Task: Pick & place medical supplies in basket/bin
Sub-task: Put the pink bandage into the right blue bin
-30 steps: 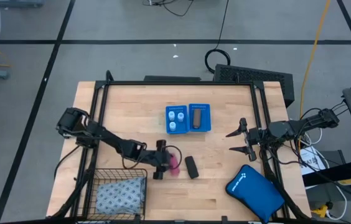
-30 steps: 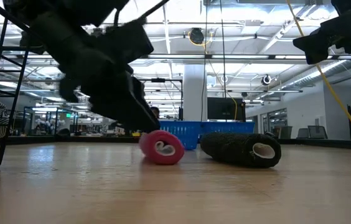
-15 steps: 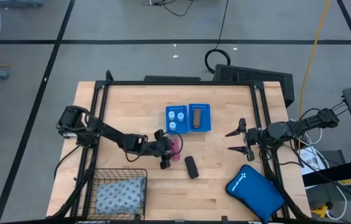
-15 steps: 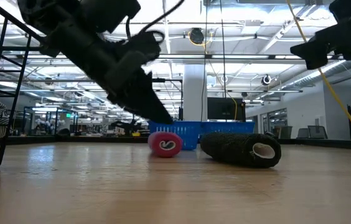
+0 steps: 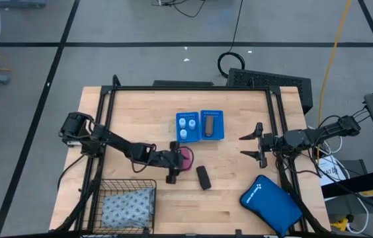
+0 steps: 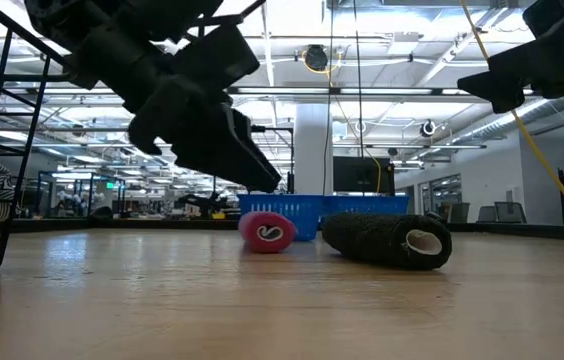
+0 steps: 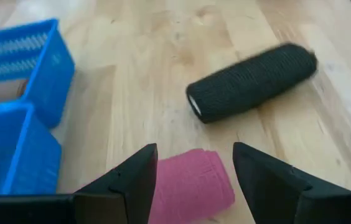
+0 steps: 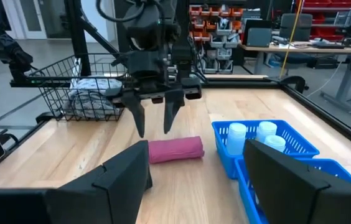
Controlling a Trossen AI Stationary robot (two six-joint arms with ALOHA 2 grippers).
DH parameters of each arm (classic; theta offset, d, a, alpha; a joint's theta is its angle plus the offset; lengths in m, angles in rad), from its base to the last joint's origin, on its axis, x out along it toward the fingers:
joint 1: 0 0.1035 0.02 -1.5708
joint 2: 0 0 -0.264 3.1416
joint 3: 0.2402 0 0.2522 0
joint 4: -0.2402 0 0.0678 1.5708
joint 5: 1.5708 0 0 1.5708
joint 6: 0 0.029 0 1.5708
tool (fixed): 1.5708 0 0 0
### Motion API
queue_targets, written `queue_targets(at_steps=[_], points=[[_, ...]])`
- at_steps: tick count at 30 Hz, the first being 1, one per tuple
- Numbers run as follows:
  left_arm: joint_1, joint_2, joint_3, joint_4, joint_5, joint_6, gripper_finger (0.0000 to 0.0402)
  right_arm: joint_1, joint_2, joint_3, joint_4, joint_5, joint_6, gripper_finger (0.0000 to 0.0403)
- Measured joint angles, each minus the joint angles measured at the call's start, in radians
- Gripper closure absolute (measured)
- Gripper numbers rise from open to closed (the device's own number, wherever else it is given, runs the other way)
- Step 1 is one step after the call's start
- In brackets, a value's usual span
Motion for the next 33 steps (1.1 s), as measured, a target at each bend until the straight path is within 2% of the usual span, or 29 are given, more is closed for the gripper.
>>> queue_targets(at_steps=[4, 7, 10, 13, 16, 21, 27, 33], points=[[0.002, 0.000, 0.000, -0.009, -0.038, 0.161, 0.0186, 0.000, 0.000, 0.000, 0.000, 0.000, 0.000, 0.0149], [0.002, 0.000, 0.000, -0.012, -0.164, 0.282, 0.0186, 0.000, 0.000, 0.000, 0.000, 0.000, 0.000, 0.0149], [0.008, 0.000, 0.000, 0.021, -0.293, 0.310, 0.0186, 0.000, 0.000, 0.000, 0.000, 0.000, 0.000, 0.0149], [0.027, 0.000, 0.000, -0.010, -0.330, 0.288, 0.0186, 0.000, 0.000, 0.000, 0.000, 0.000, 0.000, 0.0149], [0.044, 0.000, 0.000, -0.058, -0.274, 0.164, 0.0186, 0.000, 0.000, 0.000, 0.000, -0.001, 0.000, 0.0149], [0.056, 0.000, 0.000, -0.087, -0.050, -0.002, 0.0186, 0.000, 0.000, 0.000, 0.000, -0.001, 0.000, 0.0149], [0.056, 0.000, 0.000, -0.132, -0.014, -0.173, 0.0186, 0.000, 0.000, 0.000, 0.000, -0.001, 0.000, 0.0149], [0.062, -0.002, 0.000, -0.173, 0.087, -0.453, 0.0186, 0.000, 0.000, 0.000, 0.000, -0.001, 0.000, 0.0149]])
